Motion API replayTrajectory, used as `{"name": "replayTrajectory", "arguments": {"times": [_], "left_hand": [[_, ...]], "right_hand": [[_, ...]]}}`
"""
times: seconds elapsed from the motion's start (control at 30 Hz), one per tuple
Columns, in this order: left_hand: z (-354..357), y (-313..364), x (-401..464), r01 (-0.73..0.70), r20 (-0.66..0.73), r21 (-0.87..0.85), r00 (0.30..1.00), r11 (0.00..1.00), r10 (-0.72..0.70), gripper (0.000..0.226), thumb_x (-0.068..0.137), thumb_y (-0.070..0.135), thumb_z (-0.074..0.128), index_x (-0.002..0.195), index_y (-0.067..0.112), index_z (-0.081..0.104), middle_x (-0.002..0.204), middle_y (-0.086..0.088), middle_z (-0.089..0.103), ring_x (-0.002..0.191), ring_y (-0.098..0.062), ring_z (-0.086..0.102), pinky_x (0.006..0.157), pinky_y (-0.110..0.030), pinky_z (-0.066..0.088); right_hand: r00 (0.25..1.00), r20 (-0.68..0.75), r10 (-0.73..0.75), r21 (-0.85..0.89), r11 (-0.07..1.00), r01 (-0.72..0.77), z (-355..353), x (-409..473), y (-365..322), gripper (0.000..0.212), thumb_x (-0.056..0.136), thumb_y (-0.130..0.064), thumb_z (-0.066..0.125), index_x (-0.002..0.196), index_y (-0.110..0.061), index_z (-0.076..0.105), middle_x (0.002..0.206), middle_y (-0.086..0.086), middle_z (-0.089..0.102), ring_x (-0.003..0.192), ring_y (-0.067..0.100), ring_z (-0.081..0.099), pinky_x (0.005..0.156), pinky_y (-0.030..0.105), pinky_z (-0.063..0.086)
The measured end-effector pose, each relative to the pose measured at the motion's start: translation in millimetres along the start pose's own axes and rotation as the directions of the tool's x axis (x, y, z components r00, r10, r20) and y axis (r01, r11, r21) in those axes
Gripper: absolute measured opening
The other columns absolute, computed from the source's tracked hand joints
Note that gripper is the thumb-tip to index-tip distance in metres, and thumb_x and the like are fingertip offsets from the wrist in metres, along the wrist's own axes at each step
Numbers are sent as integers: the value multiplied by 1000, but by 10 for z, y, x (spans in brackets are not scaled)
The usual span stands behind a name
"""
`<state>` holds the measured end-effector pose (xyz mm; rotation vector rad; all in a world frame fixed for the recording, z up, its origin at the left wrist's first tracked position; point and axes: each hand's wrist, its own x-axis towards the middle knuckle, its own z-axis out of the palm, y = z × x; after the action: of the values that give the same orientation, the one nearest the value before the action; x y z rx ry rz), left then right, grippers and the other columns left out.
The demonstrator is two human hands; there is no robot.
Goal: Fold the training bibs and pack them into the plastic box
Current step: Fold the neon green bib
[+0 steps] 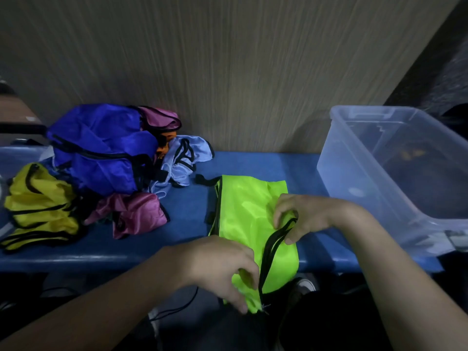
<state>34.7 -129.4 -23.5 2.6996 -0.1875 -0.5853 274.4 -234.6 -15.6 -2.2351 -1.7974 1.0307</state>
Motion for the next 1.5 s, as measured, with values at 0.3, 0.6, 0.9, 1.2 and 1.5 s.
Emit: {"name": "replayTrajectory", "arguments": {"times": [0.3,0.6,0.9,1.2,1.5], "left_hand": [[-244,-377,54,-94,-467,-549,859,830,-212,6,93,26,69,98,26,74,91,18,71,74,-8,62,70,-26,50],[-424,-938,290,377,-453,-546,619,748,-642,57,90,48,68,136,16,57,136,-4,57,125,-21,55,104,-33,43],[-534,-1049,269,334,-524,-479,633,812,-570,30,68,46,71,94,32,63,108,7,61,114,-20,48,98,-38,38],[-848,-1015,-92,-195,-591,-773,566,604,-575,23,88,6,72,108,0,62,96,-2,69,87,-8,67,75,-18,53],[-875,-1028,-254,-206,-555,-780,666,592,-499,22,91,12,69,112,9,65,97,5,73,92,-9,69,82,-23,54]], "right_hand": [[900,-436,10,114,992,45,-96,98,-39,12,89,-24,74,94,-35,72,88,-16,69,78,-4,59,79,20,43],[866,-428,258,42,963,-267,-64,440,127,60,87,-33,72,142,-23,50,143,2,48,134,29,39,112,49,33],[798,-563,215,371,928,12,-170,396,110,11,87,-10,72,83,-17,65,73,-8,58,68,6,54,63,25,40],[691,-713,123,548,711,440,-245,208,-60,22,104,-13,50,96,-21,69,77,-2,62,71,14,55,64,28,49],[794,-591,142,673,629,389,-269,201,-180,25,104,-21,50,79,-15,52,62,-11,54,60,6,51,63,27,45]]}}
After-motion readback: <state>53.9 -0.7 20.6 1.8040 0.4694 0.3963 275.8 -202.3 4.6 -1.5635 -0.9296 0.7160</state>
